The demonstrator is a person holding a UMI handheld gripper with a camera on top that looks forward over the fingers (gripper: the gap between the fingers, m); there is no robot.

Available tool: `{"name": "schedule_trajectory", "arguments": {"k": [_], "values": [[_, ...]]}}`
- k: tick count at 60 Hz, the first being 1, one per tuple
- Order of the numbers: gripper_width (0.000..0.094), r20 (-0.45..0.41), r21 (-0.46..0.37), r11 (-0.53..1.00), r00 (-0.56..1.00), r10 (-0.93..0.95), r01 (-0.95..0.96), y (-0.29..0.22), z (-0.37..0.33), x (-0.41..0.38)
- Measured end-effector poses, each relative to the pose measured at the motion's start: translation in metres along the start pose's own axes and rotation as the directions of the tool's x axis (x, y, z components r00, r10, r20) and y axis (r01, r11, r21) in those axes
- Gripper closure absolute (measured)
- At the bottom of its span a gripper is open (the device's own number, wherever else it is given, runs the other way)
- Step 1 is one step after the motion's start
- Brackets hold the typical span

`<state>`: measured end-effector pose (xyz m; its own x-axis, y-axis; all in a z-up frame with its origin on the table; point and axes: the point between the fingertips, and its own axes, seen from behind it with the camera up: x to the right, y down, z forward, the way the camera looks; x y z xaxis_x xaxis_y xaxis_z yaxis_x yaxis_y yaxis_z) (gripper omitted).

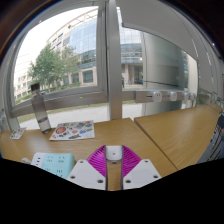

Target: Unplug charger

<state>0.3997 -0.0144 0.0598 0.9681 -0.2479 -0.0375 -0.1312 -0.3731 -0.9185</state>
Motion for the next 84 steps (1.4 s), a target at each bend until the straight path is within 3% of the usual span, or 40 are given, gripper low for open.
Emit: {"name": "schedule_trajectory", "arguments": {"k": [8, 12, 18, 26, 31, 39, 51, 57, 68, 76, 84], "values": [[0.0767, 0.014, -0.036, 0.999, 1.000, 0.000, 0.000, 0.035, 0.015, 0.000], [0.0717, 0.007, -0.038, 0.999, 1.000, -0.011, 0.011, 0.041, 0.018, 0.002], [0.0679, -0.015, -0.009, 0.999, 0.999, -0.031, 0.031, 0.041, 0.019, 0.005], [0.0420, -0.061, -0.014, 0.999, 0.997, -0.038, 0.037, 0.038, 0.013, 0.009], [0.0391, -0.081, 0.031, 0.999, 0.996, -0.038, 0.040, 0.016, -0.004, 0.006], [0.0211, -0.088, 0.140, 0.990, 0.996, -0.013, 0.026, -0.031, -0.056, -0.016], [0.0137, -0.001, 0.223, 0.975, 1.000, 0.015, -0.014, -0.047, -0.144, -0.093], [0.0130, 0.027, 0.198, 0.980, 1.000, 0.003, -0.008, -0.020, -0.176, -0.138], [0.0118, 0.083, 0.027, 0.999, 0.996, -0.034, 0.032, 0.066, -0.206, -0.218], [0.0114, 0.149, -0.033, 0.996, 0.986, -0.071, 0.077, 0.112, -0.228, -0.269], [0.0095, 0.212, -0.041, 0.992, 0.972, -0.106, 0.118, 0.128, -0.247, -0.309]]}}
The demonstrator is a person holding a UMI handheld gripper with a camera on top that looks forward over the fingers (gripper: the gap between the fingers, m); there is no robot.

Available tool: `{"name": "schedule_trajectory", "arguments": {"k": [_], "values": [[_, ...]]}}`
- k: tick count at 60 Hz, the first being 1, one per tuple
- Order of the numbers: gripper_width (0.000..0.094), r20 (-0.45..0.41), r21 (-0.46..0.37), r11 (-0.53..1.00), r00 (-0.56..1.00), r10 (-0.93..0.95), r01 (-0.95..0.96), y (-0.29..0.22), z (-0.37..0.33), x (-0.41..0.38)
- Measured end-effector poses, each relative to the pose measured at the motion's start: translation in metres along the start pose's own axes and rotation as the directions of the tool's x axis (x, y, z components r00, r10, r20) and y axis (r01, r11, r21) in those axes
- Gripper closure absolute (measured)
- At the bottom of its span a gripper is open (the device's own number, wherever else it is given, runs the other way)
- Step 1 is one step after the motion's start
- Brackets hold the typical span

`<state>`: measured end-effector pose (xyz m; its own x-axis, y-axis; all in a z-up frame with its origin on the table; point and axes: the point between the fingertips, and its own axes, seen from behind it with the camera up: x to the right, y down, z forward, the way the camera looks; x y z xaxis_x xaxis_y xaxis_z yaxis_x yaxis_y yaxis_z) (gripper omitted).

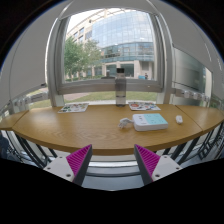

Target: Unplug charger

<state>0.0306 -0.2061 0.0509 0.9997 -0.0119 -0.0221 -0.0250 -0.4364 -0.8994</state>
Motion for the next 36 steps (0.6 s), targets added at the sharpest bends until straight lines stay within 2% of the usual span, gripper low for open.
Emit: {"name": "schedule_trajectory", "arguments": {"k": [11, 36], "values": [[0.0098, 0.056, 0.017, 1.000, 0.998, -0.010, 0.009, -0.011, -0.015, -0.035], [0.0094, 0.002, 0.092, 0.995, 0.999, -0.043, 0.043, -0.038, -0.028, -0.020]]}}
